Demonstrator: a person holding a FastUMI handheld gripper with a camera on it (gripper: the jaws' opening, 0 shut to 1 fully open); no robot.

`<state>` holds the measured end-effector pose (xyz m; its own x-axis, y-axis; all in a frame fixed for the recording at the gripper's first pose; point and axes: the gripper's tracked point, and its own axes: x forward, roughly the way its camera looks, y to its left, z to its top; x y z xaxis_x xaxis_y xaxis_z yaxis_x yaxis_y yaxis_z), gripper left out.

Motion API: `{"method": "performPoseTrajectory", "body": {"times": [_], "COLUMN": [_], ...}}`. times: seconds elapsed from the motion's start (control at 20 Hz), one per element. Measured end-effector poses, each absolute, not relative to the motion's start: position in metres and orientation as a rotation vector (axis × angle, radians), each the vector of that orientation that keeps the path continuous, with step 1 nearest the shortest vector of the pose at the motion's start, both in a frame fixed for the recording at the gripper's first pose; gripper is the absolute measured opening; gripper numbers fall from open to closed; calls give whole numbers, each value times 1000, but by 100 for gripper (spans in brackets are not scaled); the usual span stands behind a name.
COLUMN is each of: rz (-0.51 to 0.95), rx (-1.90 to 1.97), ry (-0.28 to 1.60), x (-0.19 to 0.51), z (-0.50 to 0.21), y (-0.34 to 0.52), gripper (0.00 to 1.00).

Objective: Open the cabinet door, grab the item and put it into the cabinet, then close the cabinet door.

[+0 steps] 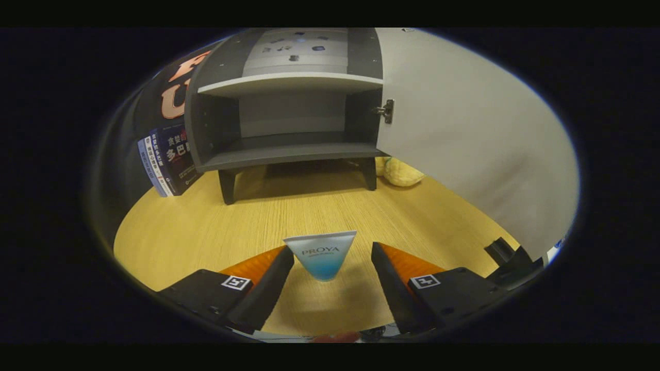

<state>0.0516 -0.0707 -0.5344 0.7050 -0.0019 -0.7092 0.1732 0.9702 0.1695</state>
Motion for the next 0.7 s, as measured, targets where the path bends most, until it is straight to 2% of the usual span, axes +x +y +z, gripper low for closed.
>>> {"method": "performPoseTrajectory", "body": {"times": [0.15, 0.25, 0.45, 0.6, 0.7], "rz": [-57, -34, -30, -58, -80], "rx": [239, 213, 94, 16, -2], "ry": [789, 788, 732, 598, 577], "x": [60, 58, 63, 96, 120], "z": [-545, -544, -492, -395, -331], "y": [-58, -55, -64, -84, -94], "gripper": [91, 56, 54, 54, 54]}}
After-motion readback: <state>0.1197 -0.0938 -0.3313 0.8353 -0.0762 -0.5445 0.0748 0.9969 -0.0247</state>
